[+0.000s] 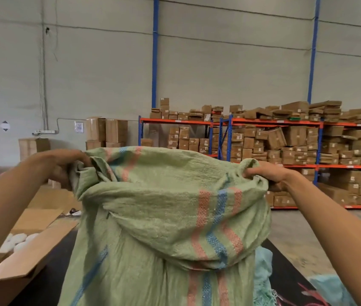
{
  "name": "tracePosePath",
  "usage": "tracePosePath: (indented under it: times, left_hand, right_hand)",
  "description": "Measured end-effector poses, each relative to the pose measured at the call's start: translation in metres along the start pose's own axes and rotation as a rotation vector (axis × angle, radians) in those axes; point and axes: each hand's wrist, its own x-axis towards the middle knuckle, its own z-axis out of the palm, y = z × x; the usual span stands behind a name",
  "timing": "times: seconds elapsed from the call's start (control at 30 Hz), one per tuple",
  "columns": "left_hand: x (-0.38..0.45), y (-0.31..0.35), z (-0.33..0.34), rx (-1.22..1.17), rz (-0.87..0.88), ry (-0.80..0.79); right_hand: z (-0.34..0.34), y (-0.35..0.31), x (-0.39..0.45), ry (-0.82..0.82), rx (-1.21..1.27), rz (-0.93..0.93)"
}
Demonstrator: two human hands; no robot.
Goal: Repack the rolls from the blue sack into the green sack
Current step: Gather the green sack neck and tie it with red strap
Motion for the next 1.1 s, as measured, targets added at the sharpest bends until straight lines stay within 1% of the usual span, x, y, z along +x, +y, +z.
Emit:
tracePosePath:
  times: [0.03, 0.07, 0.1, 0.13, 0.17, 0.2, 0.27, 0.3, 0.33, 0.37, 0.4, 0.43, 0.47, 0.5, 0.53, 0.57, 0.63, 0.7, 0.73, 0.77, 0.8, 0.83, 0.87, 0.9, 0.93, 0.97, 1.0, 1.03, 1.07, 1.1]
  left_hand:
    - [-0.006, 0.002, -0.001, -0.037, 0.06, -0.061]
    - [-0.01, 0.003, -0.001, -0.046, 0.129, -0.086]
    - [-0.007, 0.003, -0.004, -0.052, 0.19, -0.066]
    - [-0.003, 0.003, -0.007, 0.0, 0.251, -0.018]
    - [0.006, 0.0, -0.012, 0.095, 0.33, 0.076]
    - [0.012, -0.002, -0.015, 0.233, 0.395, 0.225]
    - [0.018, -0.004, -0.018, 0.559, 0.543, 0.624]
    - [0.015, -0.005, -0.015, 0.679, 0.61, 0.769]
    - [0.007, -0.003, -0.009, 0.738, 0.634, 0.861]
    - [0.002, 0.0, -0.005, 0.776, 0.603, 0.892]
    - [-0.003, 0.005, -0.002, 0.769, 0.521, 0.836]
    - [-0.002, 0.01, -0.004, 0.686, 0.413, 0.691]
    - [-0.004, 0.016, -0.006, 0.521, 0.324, 0.482]
    - [-0.006, 0.02, -0.007, 0.377, 0.246, 0.326]
    - [-0.009, 0.024, -0.007, 0.254, 0.184, 0.222]
    - [-0.012, 0.03, -0.007, 0.133, 0.159, 0.139]
    - [-0.027, 0.04, 0.0, -0.063, 0.189, 0.013]
    - [-0.039, 0.048, 0.009, -0.272, 0.293, -0.144]
    - [-0.042, 0.05, 0.013, -0.316, 0.343, -0.18]
    - [-0.037, 0.051, 0.017, -0.293, 0.375, -0.144]
    - [-0.031, 0.05, 0.02, -0.206, 0.402, -0.044]
    - [-0.023, 0.048, 0.021, -0.079, 0.444, 0.105]
    - [-0.019, 0.045, 0.021, 0.078, 0.491, 0.296]
    - [-0.015, 0.043, 0.018, 0.252, 0.554, 0.532]
    - [-0.018, 0.039, 0.016, 0.426, 0.599, 0.747]
    - [-0.021, 0.035, 0.015, 0.576, 0.617, 0.902]
    - [-0.025, 0.031, 0.014, 0.665, 0.61, 0.998]
    - [-0.024, 0.03, 0.013, 0.702, 0.591, 1.025]
    - [-0.027, 0.03, 0.015, 0.702, 0.557, 0.992]
    - [-0.024, 0.031, 0.015, 0.65, 0.507, 0.904]
  right_hand:
    - [-0.003, 0.003, 0.002, -0.034, -0.089, -0.026]
    - [-0.006, 0.008, 0.003, -0.048, -0.216, -0.034]
    - [-0.007, 0.013, 0.004, -0.019, -0.357, -0.02]
    - [-0.01, 0.02, 0.005, 0.042, -0.481, -0.02]
    - [-0.012, 0.026, 0.008, 0.149, -0.594, -0.024]
    - [-0.014, 0.032, 0.011, 0.283, -0.671, -0.044]
    - [-0.01, 0.035, 0.014, 0.552, -0.733, -0.069]
    - [-0.006, 0.035, 0.013, 0.617, -0.729, -0.064]
    - [-0.006, 0.034, 0.014, 0.597, -0.675, -0.02]
    - [-0.005, 0.031, 0.013, 0.513, -0.547, 0.071]
    - [-0.008, 0.029, 0.013, 0.404, -0.403, 0.178]
    - [-0.01, 0.029, 0.009, 0.312, -0.289, 0.257]
    - [-0.011, 0.028, 0.006, 0.228, -0.2, 0.291]
    - [-0.015, 0.028, 0.006, 0.147, -0.114, 0.292]
    - [-0.017, 0.028, 0.005, 0.099, -0.017, 0.273]
    - [-0.013, 0.023, 0.0, 0.064, 0.09, 0.238]
    - [-0.014, 0.015, -0.003, 0.038, 0.334, 0.111]
    - [-0.021, 0.007, -0.004, 0.076, 0.548, -0.035]
    - [-0.025, 0.004, -0.002, 0.095, 0.628, -0.103]
    - [-0.027, 0.0, -0.003, 0.105, 0.646, -0.145]
    - [-0.027, -0.003, -0.001, 0.146, 0.563, -0.166]
    - [-0.027, -0.004, 0.0, 0.225, 0.364, -0.188]
    - [-0.027, -0.004, 0.002, 0.388, 0.11, -0.19]
    - [-0.028, -0.003, 0.004, 0.585, -0.108, -0.192]
    - [-0.033, 0.0, 0.005, 0.782, -0.251, -0.185]
    - [-0.037, 0.004, 0.005, 0.948, -0.319, -0.168]
    - [-0.04, 0.005, 0.002, 1.082, -0.338, -0.131]
    - [-0.044, 0.007, 0.001, 1.161, -0.343, -0.066]
    - [-0.046, 0.008, 0.0, 1.151, -0.353, 0.005]
    - [-0.047, 0.006, -0.002, 1.056, -0.341, 0.072]
